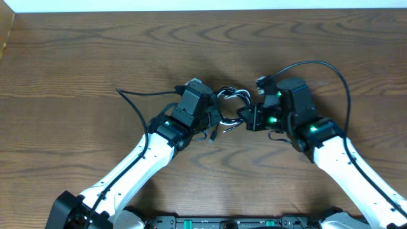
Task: Untangle cables
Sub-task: 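Move the right gripper in and grasp the bundle's right side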
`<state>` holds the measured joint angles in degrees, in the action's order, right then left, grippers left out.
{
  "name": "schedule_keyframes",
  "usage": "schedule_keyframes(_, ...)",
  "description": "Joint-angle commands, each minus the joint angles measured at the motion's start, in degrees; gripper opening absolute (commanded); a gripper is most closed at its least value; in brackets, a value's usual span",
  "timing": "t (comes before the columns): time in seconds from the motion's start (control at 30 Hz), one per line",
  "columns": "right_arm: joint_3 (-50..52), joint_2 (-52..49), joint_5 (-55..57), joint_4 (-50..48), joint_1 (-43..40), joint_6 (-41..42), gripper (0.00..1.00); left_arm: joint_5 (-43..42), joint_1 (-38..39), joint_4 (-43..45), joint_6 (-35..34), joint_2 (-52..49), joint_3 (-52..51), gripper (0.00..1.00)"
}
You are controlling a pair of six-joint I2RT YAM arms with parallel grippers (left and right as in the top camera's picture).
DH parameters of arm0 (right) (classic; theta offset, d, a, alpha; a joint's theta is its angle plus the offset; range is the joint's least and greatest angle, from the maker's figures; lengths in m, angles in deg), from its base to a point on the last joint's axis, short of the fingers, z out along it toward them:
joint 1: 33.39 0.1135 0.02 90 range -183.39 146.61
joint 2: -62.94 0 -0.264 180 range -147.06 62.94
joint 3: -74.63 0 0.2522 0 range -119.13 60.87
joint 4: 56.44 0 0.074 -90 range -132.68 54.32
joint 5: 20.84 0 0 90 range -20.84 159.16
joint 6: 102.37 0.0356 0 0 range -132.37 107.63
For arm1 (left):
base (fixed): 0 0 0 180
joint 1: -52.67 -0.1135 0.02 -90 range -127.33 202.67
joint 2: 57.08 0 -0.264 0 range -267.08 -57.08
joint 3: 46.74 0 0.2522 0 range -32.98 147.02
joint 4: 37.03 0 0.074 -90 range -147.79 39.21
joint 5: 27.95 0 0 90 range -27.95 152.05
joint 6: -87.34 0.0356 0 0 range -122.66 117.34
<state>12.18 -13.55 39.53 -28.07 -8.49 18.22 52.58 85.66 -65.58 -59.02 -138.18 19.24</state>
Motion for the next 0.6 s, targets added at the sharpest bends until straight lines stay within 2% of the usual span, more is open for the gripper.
schedule_keyframes(0.0, -0.7, -0.96, -3.98, -1.86, 1.7, 1.99, 0.01, -0.35, -0.13, 0.28, -8.5, 0.48, 0.83, 0.07)
schedule_keyframes(0.57, -0.7, -1.33, -7.39, -1.33, 4.72, 3.08, 0.01, 0.83, -0.2, 0.28, -8.66, 0.46, 0.83, 0.07)
